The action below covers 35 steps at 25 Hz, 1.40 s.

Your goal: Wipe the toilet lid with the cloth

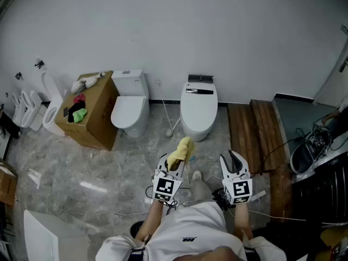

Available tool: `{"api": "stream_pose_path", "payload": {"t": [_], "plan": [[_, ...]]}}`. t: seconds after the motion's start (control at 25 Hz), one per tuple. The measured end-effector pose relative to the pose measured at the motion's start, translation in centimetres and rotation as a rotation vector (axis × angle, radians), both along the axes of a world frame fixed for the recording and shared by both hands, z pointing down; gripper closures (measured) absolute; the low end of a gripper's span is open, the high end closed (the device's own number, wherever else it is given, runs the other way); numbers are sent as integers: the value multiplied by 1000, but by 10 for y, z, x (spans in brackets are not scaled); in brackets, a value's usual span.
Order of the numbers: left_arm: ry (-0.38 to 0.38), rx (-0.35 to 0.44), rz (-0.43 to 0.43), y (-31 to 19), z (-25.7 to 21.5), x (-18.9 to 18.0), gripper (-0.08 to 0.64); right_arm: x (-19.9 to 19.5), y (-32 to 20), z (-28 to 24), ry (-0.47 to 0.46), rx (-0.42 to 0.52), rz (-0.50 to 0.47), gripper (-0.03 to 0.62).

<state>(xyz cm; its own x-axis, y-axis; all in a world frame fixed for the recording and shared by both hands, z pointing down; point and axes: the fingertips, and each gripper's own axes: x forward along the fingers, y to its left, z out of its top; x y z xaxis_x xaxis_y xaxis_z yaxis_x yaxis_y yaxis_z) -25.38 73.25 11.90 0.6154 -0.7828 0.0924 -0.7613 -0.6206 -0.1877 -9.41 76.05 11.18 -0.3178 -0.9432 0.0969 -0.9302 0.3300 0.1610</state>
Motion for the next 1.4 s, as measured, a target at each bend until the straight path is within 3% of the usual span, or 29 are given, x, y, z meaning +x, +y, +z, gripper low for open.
{"api": "stream_pose_path", "payload": {"t": [0.44, 1.0, 1.4], "plan": [[-14, -16, 0, -63, 14, 16, 480, 11, -66, 19, -29, -26, 8, 439], [-9, -87, 7, -237, 51, 49, 480, 43, -244, 54, -21, -92, 7, 439], [-27, -141, -10, -332, 53, 79, 480, 69, -350, 59, -33, -149, -31, 439]]}}
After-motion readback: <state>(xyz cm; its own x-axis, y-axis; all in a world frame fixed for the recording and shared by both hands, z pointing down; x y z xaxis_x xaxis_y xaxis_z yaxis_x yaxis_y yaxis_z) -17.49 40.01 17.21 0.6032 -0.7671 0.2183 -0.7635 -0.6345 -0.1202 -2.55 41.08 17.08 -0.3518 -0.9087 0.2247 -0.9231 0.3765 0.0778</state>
